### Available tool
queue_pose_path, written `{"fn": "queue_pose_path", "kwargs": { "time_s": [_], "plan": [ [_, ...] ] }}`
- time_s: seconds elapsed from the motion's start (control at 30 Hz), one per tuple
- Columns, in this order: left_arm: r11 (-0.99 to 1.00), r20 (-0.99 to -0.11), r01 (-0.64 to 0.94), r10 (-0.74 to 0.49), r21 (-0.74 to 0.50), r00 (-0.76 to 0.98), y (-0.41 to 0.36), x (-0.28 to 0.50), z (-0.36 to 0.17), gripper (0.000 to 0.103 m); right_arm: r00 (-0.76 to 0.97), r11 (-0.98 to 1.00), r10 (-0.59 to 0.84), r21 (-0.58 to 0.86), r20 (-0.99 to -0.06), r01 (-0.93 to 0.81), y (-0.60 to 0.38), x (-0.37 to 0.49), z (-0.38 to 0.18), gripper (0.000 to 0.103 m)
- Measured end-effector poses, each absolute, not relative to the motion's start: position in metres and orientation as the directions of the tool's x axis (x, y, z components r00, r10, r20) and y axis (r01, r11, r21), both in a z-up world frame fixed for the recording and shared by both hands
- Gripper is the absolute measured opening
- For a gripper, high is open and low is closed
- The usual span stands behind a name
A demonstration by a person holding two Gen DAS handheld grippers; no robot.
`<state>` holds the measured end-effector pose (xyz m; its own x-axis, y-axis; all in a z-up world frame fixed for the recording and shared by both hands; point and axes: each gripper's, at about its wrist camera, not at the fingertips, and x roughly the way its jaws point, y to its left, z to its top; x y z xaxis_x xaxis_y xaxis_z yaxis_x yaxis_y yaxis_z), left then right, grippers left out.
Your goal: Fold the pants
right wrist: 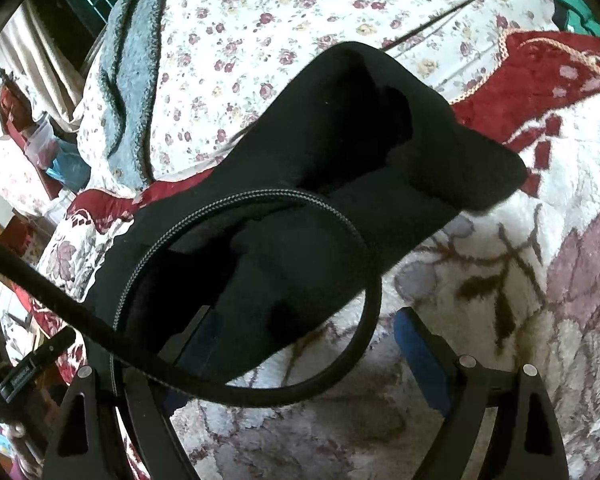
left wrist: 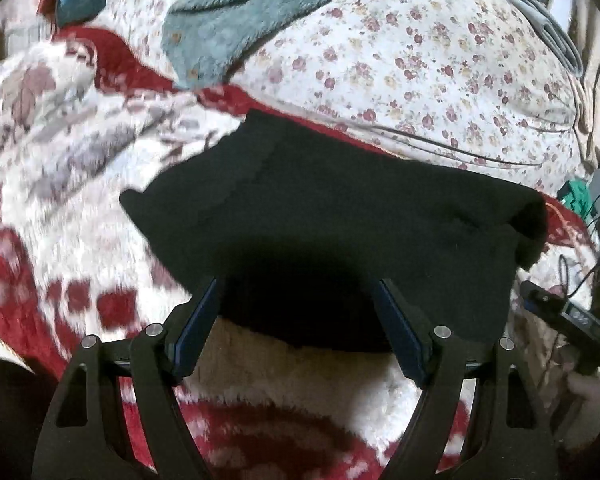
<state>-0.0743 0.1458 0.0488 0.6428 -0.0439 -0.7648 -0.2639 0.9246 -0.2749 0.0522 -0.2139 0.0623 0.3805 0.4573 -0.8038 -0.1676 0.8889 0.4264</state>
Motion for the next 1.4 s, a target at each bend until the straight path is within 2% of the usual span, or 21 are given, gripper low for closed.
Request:
{"fn": "queue_pose_path", "kwargs": {
  "time_s": [0.1,0.23,0.43,0.67,0.7,0.73,0.77,0.8,0.83,0.87,0.93,1.07,1.27,1.4],
  "plan": [
    [0.898,-0.785,-0.278,-0.109,-0.34,0.61,0.154,-0.08,0.038,0.079,0.378,0.888,0.458,0.431,-0.805,-0.157,-0.218,0.052,0.057,0.088],
    [0.878,-0.801,-0.312,-0.123,-0.363,0.586,0.16,-0.078,0.026,0.079,0.386,0.874,0.482,0.461,-0.787,-0.151,-0.221,0.054,0.05,0.088],
    [0.844,-0.779,-0.329,-0.155,-0.424,0.608,0.169,-0.059,0.024,0.079,0.4,0.84,0.535,0.517,-0.744,-0.163,-0.224,0.063,0.041,0.089],
    [0.842,-0.784,-0.349,-0.133,-0.413,0.607,0.169,-0.028,0.025,0.079,0.393,0.751,0.638,0.648,-0.662,-0.126,-0.235,0.093,0.029,0.089],
    [0.841,-0.787,-0.353,-0.131,-0.411,0.603,0.17,-0.023,0.025,0.079,0.395,0.742,0.645,0.659,-0.654,-0.123,-0.235,0.098,0.028,0.085],
    [0.838,-0.787,-0.357,-0.131,-0.413,0.603,0.17,-0.02,0.025,0.079,0.394,0.733,0.653,0.671,-0.647,-0.114,-0.235,0.104,0.025,0.07],
    [0.834,-0.783,-0.358,-0.135,-0.421,0.608,0.17,-0.016,0.026,0.079,0.391,0.729,0.656,0.677,-0.646,-0.106,-0.234,0.109,0.022,0.059],
    [0.831,-0.771,-0.348,-0.142,-0.433,0.621,0.17,-0.012,0.026,0.079,0.385,0.726,0.659,0.681,-0.646,-0.098,-0.233,0.112,0.019,0.038],
    [0.83,-0.764,-0.34,-0.15,-0.442,0.627,0.172,-0.009,0.025,0.078,0.377,0.717,0.666,0.692,-0.643,-0.087,-0.233,0.115,0.014,0.025],
    [0.827,-0.762,-0.341,-0.152,-0.447,0.63,0.173,-0.007,0.023,0.064,0.377,0.714,0.668,0.695,-0.642,-0.084,-0.233,0.116,0.013,0.022],
    [0.83,-0.777,-0.362,-0.129,-0.424,0.616,0.178,-0.003,0.022,0.042,0.393,0.707,0.675,0.7,-0.624,-0.101,-0.234,0.112,0.018,0.011],
    [0.84,-0.782,-0.355,-0.124,-0.41,0.611,0.18,-0.005,0.025,0.025,0.433,0.729,0.653,0.671,-0.621,-0.136,-0.231,0.098,0.036,0.008],
    [0.851,-0.738,-0.327,-0.1,-0.411,0.668,0.185,-0.025,0.056,0.019,0.471,0.731,0.652,0.659,-0.594,-0.18,-0.239,0.062,0.072,0.008],
    [0.867,-0.716,-0.315,-0.066,-0.386,0.695,0.191,-0.035,0.073,0.019,0.494,0.729,0.66,0.641,-0.566,-0.24,-0.242,0.039,0.1,0.005]
  ]
}}
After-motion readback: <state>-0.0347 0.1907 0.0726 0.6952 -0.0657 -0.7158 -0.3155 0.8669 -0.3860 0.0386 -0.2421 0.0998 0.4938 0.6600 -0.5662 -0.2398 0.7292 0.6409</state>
